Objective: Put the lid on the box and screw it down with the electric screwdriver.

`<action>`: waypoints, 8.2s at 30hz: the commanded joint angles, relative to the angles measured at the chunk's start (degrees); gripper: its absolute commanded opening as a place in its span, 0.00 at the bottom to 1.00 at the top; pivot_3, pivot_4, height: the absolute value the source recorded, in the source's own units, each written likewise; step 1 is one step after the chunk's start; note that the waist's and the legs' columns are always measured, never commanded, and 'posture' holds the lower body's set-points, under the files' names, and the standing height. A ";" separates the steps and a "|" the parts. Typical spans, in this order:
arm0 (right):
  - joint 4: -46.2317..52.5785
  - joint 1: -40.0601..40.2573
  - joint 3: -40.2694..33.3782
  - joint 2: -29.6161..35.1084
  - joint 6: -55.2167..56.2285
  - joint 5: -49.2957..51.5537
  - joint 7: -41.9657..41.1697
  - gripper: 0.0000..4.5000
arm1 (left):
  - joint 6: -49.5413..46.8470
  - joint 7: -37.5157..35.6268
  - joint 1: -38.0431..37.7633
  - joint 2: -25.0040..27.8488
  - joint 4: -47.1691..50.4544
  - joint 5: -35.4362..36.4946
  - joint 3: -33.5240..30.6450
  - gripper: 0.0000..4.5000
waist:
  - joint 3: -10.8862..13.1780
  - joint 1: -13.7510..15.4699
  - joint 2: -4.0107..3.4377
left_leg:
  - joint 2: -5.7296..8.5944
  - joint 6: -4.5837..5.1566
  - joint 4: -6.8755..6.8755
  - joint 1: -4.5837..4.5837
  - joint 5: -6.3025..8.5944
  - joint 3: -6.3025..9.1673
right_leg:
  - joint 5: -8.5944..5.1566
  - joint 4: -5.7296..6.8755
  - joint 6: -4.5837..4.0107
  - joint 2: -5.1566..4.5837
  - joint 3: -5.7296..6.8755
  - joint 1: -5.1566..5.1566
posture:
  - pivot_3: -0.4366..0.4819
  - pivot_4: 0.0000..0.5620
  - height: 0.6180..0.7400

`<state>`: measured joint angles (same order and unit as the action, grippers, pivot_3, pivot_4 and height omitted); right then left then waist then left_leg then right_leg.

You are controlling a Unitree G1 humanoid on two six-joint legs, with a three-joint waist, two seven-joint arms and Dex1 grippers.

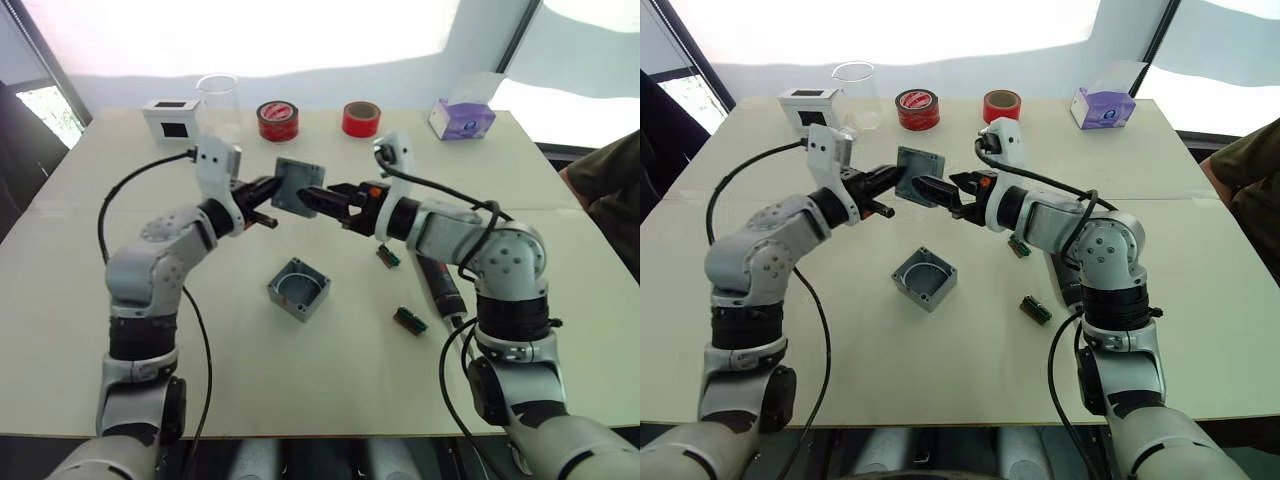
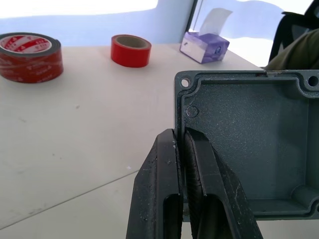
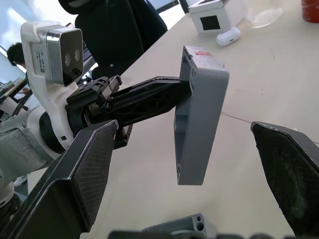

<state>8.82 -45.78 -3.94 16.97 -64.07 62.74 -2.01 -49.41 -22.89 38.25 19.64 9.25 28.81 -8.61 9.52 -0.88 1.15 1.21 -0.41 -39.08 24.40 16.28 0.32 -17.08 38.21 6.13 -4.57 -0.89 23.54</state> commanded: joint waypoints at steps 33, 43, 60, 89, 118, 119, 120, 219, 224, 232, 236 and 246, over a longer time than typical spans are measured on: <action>5.61 2.66 -4.51 -2.69 0.92 -1.00 0.61 0.03 | -9.17 -4.17 1.59 7.51 3.04 14.82 -8.62 0.64 | 0.01 -0.17 -0.02 | -0.01 0.00 0.00 0.00 0.00 0.01 | 0.00 0.00 0.00 0.13 0.03 0.01 | 0.48 0.27 1.00; 20.68 20.71 15.33 18.81 56.68 -51.53 -20.28 0.03 | -15.93 -9.80 1.16 16.76 -5.97 22.31 -15.10 0.38 | 0.02 0.18 -0.03 | 0.06 0.18 0.00 -0.05 0.10 0.03 | -0.03 -0.07 0.05 0.15 0.07 -0.07 | 0.48 0.27 1.00; -9.02 20.97 23.73 19.59 118.90 -106.55 -1.04 0.03 | -12.90 -23.47 2.28 20.03 -8.91 16.28 1.91 0.01 | 0.03 -0.11 -0.01 | 0.01 -0.42 0.01 -0.16 -0.24 0.03 | -0.07 -0.01 0.11 0.19 0.01 -0.13 | 0.48 0.27 1.00; -23.81 13.93 29.37 16.75 120.02 -117.79 8.08 0.03 | -10.55 -28.05 -2.17 19.97 -3.51 11.62 7.63 0.01 | 0.03 -0.15 -0.01 | -0.02 -0.43 0.00 -0.29 -0.25 0.04 | -0.08 0.03 0.09 0.25 -0.02 -0.26 | 0.48 0.27 1.00; -26.46 14.06 31.90 17.63 118.98 -118.67 8.09 0.03 | -6.35 -27.14 -4.54 19.92 0.14 4.04 15.65 0.01 | 0.03 -0.09 -0.02 | -0.02 -0.43 0.00 -0.43 -0.25 0.03 | -0.08 0.04 0.09 0.24 -0.03 -0.42 | 0.48 0.27 1.00; -26.53 14.06 31.98 17.65 118.98 -118.75 8.09 0.03 | -6.11 -27.21 -4.58 20.03 0.34 3.43 16.40 0.01 | 0.03 -0.10 -0.02 | -0.02 -0.43 0.00 -0.45 -0.25 0.03 | -0.08 0.04 0.09 0.25 -0.03 -0.43 | 0.48 0.27 1.00; -26.61 14.10 32.06 17.66 118.96 -118.75 8.04 0.03 | -5.72 -27.35 -4.71 20.27 0.65 2.60 17.35 0.01 | 0.02 -0.10 -0.03 | -0.02 -0.43 0.00 -0.46 -0.25 0.04 | -0.08 0.05 0.09 0.25 -0.04 -0.43 | 0.48 0.27 1.00; 8.48 25.76 25.07 10.89 37.51 -57.51 -41.79 0.02 | -4.68 -22.81 -20.56 17.64 4.20 0.44 9.42 0.00 | -0.32 0.12 -0.38 | 0.03 0.01 1.00 -0.98 0.05 0.16 | -0.30 -0.57 -0.07 -0.12 0.05 -0.81 | 0.48 0.27 1.00; 15.28 28.85 20.15 12.14 31.88 -53.77 -41.34 0.02 | 6.86 -13.59 -19.42 16.88 5.50 -8.59 7.54 0.00 | -0.32 0.28 -0.38 | 0.03 0.02 1.00 -0.98 0.05 0.17 | -0.30 -0.56 -0.07 -0.14 0.04 -0.81 | 0.48 0.27 1.00; 26.48 31.81 2.60 16.62 18.74 -42.14 -41.07 0.02 | -7.37 -29.67 -6.53 22.80 3.48 10.12 2.01 0.00 | -0.30 0.25 -0.35 | 0.04 0.02 0.97 -0.96 0.05 0.20 | -0.30 -0.55 -0.07 -0.12 0.08 -0.83 | 0.48 0.27 1.00; 29.66 34.19 -4.17 20.52 13.83 -38.22 -40.59 0.02 | -5.85 -37.28 -6.65 28.21 11.44 10.78 8.98 0.00 | -0.33 0.04 -0.40 | 0.04 0.03 0.99 -1.02 0.05 0.16 | -0.31 -0.59 -0.07 -0.10 0.02 -0.88 | 0.48 0.27 1.00; 33.74 46.67 -7.13 27.20 10.84 -35.06 -40.73 0.54 | 1.66 -44.64 -5.91 32.14 15.19 5.40 17.97 0.00 | -0.32 0.34 -0.39 | 0.02 0.09 0.96 -1.02 0.07 0.16 | -0.32 -0.61 -0.08 -0.07 0.04 -1.00 | 0.48 0.27 1.00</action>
<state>40.33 0.70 -9.91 43.51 -53.86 27.18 -42.75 -50.15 -66.09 31.70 50.75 23.45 35.71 8.74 9.21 -0.54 0.76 1.23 -0.31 -38.14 23.38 16.35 0.48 -17.39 37.59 6.06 -4.63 -0.84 22.53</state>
